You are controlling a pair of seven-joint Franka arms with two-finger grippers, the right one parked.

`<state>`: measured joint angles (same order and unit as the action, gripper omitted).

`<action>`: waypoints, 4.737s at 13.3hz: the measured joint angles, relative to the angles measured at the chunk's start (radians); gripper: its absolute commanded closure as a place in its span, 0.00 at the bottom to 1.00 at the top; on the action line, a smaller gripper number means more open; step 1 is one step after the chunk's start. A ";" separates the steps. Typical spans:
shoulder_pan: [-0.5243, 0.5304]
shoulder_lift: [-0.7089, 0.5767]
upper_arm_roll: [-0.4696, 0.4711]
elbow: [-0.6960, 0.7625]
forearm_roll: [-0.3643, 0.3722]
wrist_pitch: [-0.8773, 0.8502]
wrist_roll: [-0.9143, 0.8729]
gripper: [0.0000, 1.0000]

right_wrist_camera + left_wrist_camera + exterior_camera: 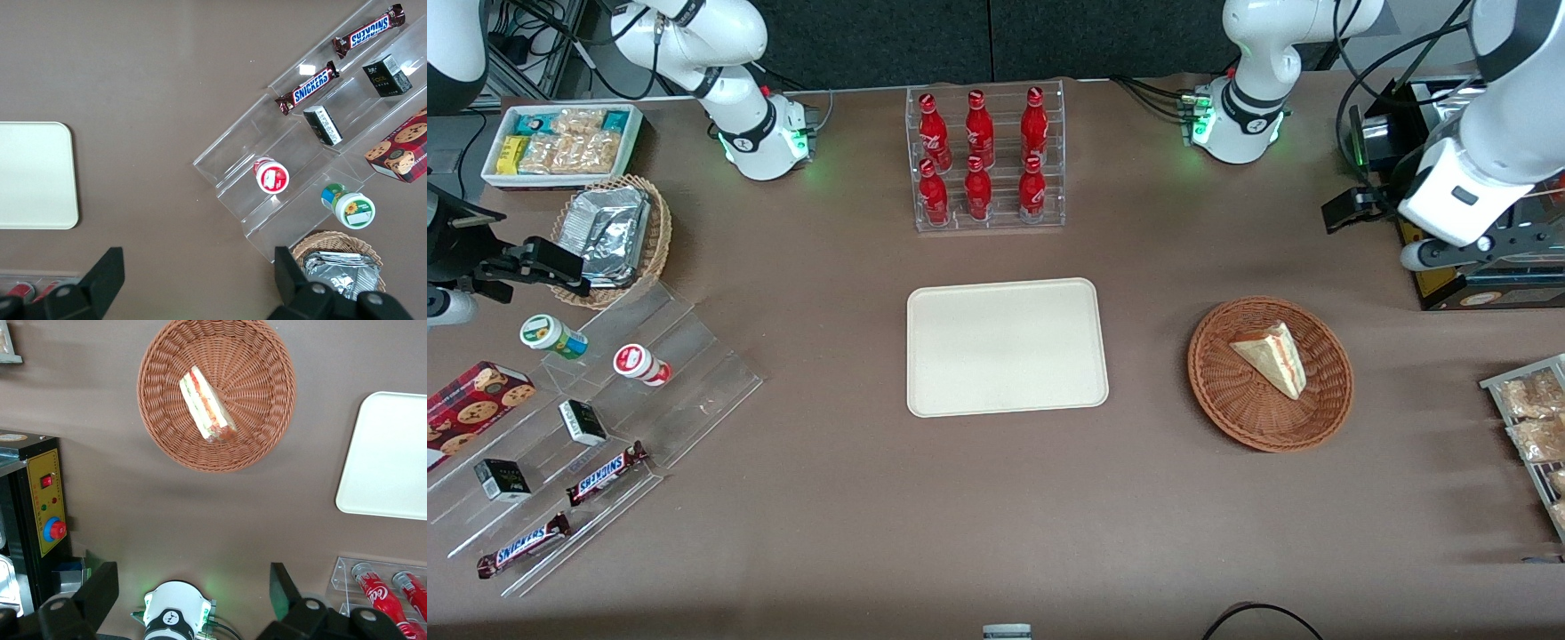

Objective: Place sandwich from basket to tray
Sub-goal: 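Move the left gripper over the sandwich in the wicker basket, then lower the open left gripper and close it on the wrapped sandwich, then lift the sandwich and carry it with the left gripper over the tray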

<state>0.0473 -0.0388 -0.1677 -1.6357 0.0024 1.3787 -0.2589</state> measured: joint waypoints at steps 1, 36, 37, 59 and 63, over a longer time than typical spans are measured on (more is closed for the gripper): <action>0.000 0.000 0.005 0.001 0.000 0.000 0.002 0.00; -0.006 0.195 0.064 -0.681 -0.005 1.126 -0.570 0.00; -0.007 0.200 0.063 -0.681 -0.005 1.133 -0.579 0.00; -0.129 0.248 0.048 -0.369 0.014 0.671 -0.605 1.00; -0.291 0.254 0.038 -0.268 0.013 0.608 -0.607 1.00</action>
<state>-0.2436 0.2147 -0.1302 -1.9032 0.0158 1.9867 -0.8655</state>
